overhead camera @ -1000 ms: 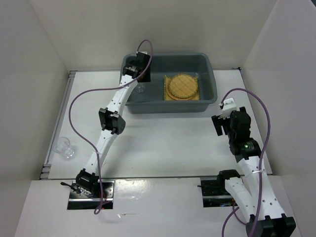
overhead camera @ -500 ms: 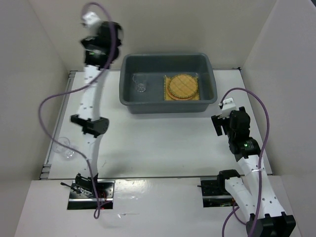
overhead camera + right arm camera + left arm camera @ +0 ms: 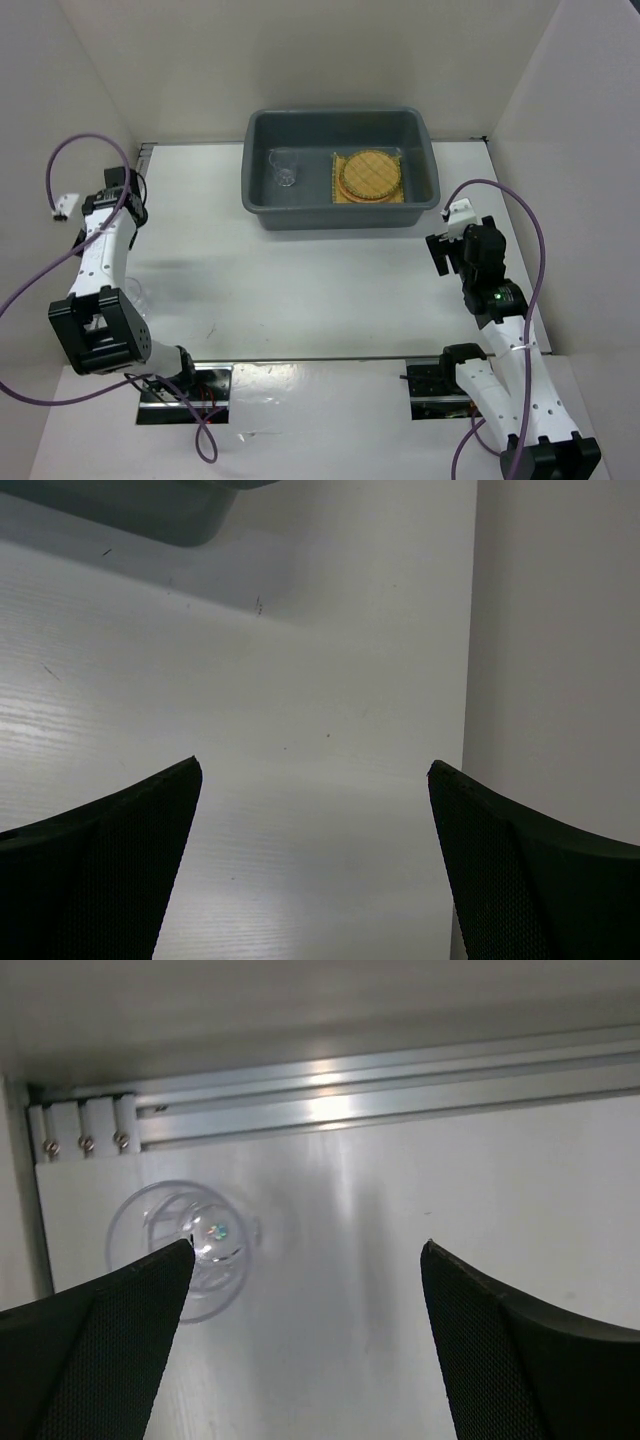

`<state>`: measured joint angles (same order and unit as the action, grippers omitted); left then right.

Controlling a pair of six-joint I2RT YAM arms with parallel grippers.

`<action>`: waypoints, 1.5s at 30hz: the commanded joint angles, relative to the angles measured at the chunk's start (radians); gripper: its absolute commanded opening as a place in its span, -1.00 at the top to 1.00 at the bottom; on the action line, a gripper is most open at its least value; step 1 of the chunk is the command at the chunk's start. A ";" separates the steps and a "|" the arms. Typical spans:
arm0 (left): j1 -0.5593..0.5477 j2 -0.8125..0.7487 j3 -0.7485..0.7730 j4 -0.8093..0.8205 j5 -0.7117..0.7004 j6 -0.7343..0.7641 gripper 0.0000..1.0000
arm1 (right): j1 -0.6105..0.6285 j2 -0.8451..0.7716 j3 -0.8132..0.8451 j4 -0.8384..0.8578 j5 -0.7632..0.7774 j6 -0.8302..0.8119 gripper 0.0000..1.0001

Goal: Place the mixed dishes into the plastic bin

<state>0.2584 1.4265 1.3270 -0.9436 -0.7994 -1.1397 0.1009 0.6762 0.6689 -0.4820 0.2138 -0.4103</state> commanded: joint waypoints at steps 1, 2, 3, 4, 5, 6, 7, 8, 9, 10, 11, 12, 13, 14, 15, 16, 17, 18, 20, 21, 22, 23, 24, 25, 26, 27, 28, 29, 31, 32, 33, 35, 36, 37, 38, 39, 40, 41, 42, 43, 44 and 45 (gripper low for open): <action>0.039 -0.063 -0.125 0.077 0.046 -0.095 -1.00 | 0.010 -0.003 -0.003 0.043 -0.004 -0.005 -0.96; 0.051 -0.063 -0.153 0.077 0.060 -0.106 -1.00 | 0.010 -0.003 -0.003 0.043 -0.004 -0.005 -0.96; 0.079 -0.048 -0.178 0.077 0.074 -0.127 -1.00 | 0.010 0.006 -0.003 0.043 -0.004 -0.005 -0.96; 0.100 -0.020 -0.219 0.077 0.095 -0.140 -1.00 | 0.010 0.006 -0.003 0.043 -0.004 -0.005 -0.96; 0.120 -0.005 -0.236 0.077 0.151 -0.140 -1.00 | 0.010 0.006 -0.003 0.043 -0.004 -0.005 -0.96; 0.152 0.009 -0.250 0.091 0.175 -0.140 -1.00 | 0.010 0.006 -0.003 0.043 -0.004 -0.005 -0.96; 0.162 0.035 -0.264 0.103 0.192 -0.140 -1.00 | 0.010 0.006 -0.003 0.043 -0.004 -0.005 -0.96; 0.162 0.046 -0.273 0.103 0.204 -0.140 -1.00 | 0.010 0.006 -0.003 0.043 -0.004 -0.005 -0.96; 0.174 0.046 -0.282 0.114 0.213 -0.140 -1.00 | 0.010 0.006 -0.003 0.043 -0.004 -0.005 -0.96; 0.174 0.061 -0.296 0.123 0.213 -0.140 -1.00 | 0.010 0.006 -0.003 0.043 -0.004 -0.005 -0.96; 0.183 0.074 -0.296 0.135 0.223 -0.129 -1.00 | 0.010 0.016 -0.003 0.043 -0.004 -0.005 -0.96; 0.183 0.074 -0.307 0.159 0.232 -0.106 -1.00 | 0.010 0.016 -0.003 0.043 -0.004 -0.005 -0.96; 0.192 0.084 -0.322 0.172 0.241 -0.095 -1.00 | 0.010 0.016 -0.003 0.043 -0.004 -0.005 -0.96; 0.193 0.100 -0.322 0.187 0.253 -0.082 -1.00 | 0.010 0.016 -0.003 0.043 -0.004 -0.005 -0.96; 0.203 0.115 -0.339 0.206 0.281 -0.066 -1.00 | 0.010 0.016 -0.003 0.043 -0.004 -0.005 -0.96; 0.203 0.124 -0.351 0.216 0.281 -0.066 -0.96 | 0.010 0.016 -0.003 0.043 -0.004 -0.005 -0.96; 0.214 0.124 -0.351 0.216 0.292 -0.066 -0.96 | 0.010 0.025 -0.003 0.043 -0.004 -0.005 -0.96; 0.214 0.136 -0.362 0.230 0.301 -0.055 -0.91 | 0.010 0.025 -0.003 0.043 -0.004 -0.005 -0.96; 0.214 0.146 -0.362 0.239 0.301 -0.046 -0.74 | 0.010 0.025 -0.003 0.034 -0.004 -0.005 -0.96; 0.214 0.146 -0.362 0.239 0.311 -0.046 -0.55 | 0.010 0.025 -0.003 0.034 -0.004 -0.005 -0.96; 0.214 0.146 -0.362 0.239 0.312 -0.046 0.13 | 0.010 0.025 -0.003 0.034 0.005 -0.005 -0.96; 0.214 0.137 -0.353 0.239 0.312 -0.046 0.48 | 0.010 0.025 -0.003 0.034 0.006 -0.005 -0.96; 0.214 0.127 -0.324 0.239 0.312 -0.035 0.71 | 0.010 0.034 -0.003 0.034 0.006 -0.005 -0.96; 0.214 0.127 -0.306 0.239 0.312 -0.013 1.00 | 0.010 0.034 -0.003 0.034 0.006 -0.005 -0.96; 0.214 0.114 -0.283 0.253 0.328 0.015 1.00 | 0.010 0.034 -0.003 0.034 0.006 -0.005 -0.96; 0.214 0.088 -0.263 0.279 0.350 0.050 1.00 | 0.010 0.034 -0.003 0.034 0.006 -0.005 -0.96; 0.214 0.071 -0.223 0.307 0.420 0.081 1.00 | 0.010 0.034 -0.003 0.034 0.006 -0.005 -0.96; 0.214 0.040 -0.195 0.363 0.468 0.137 1.00 | 0.010 0.034 -0.003 0.034 0.006 -0.005 -0.96; 0.214 0.031 -0.135 0.464 0.736 0.219 1.00 | 0.010 0.043 -0.003 0.034 0.006 -0.005 -0.96; 0.214 0.031 -0.086 0.600 0.853 0.239 1.00 | 0.010 0.043 -0.003 0.034 0.006 -0.005 -0.96; 0.214 0.031 -0.077 0.706 0.985 0.239 1.00 | 0.010 0.043 -0.003 0.034 0.006 -0.005 -0.96; 0.182 0.055 -0.063 1.116 1.348 0.159 1.00 | 0.010 0.043 -0.003 0.034 0.006 -0.005 -0.96; 0.107 0.078 -0.016 1.210 1.418 0.158 1.00 | 0.010 0.043 -0.003 0.034 0.006 -0.005 -0.96; 0.064 0.110 0.068 1.191 1.480 0.188 1.00 | 0.010 0.043 -0.003 0.034 0.006 -0.005 -0.96; 0.015 0.191 0.183 1.066 1.531 0.263 1.00 | 0.010 0.043 -0.003 0.034 0.006 -0.005 -0.96; -0.095 0.243 0.471 0.901 1.504 0.498 1.00 | 0.010 0.043 -0.003 0.034 0.006 -0.005 -0.96; -0.155 0.299 0.620 0.574 1.453 0.624 1.00 | 0.010 0.043 -0.003 0.034 0.006 -0.005 -0.96; -0.219 0.405 0.746 0.451 1.295 0.732 1.00 | 0.010 0.043 -0.003 0.034 0.006 -0.005 -0.96; -0.329 0.432 0.817 0.378 1.196 0.850 1.00 | 0.010 0.043 -0.003 0.034 0.006 -0.005 -0.96; -0.372 0.452 0.821 0.340 1.110 0.885 1.00 | 0.010 0.033 -0.003 0.034 0.006 -0.005 -0.96; -0.411 0.471 0.821 0.322 0.991 0.917 1.00 | 0.010 0.033 -0.003 0.034 0.006 -0.005 -0.96; -0.494 0.495 0.831 0.292 0.918 0.976 1.00 | 0.010 0.033 -0.003 0.034 0.006 -0.005 -0.96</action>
<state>-0.1024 1.8729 2.1246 -0.3752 0.3138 -0.4679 0.1024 0.7193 0.6670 -0.4824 0.2085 -0.4137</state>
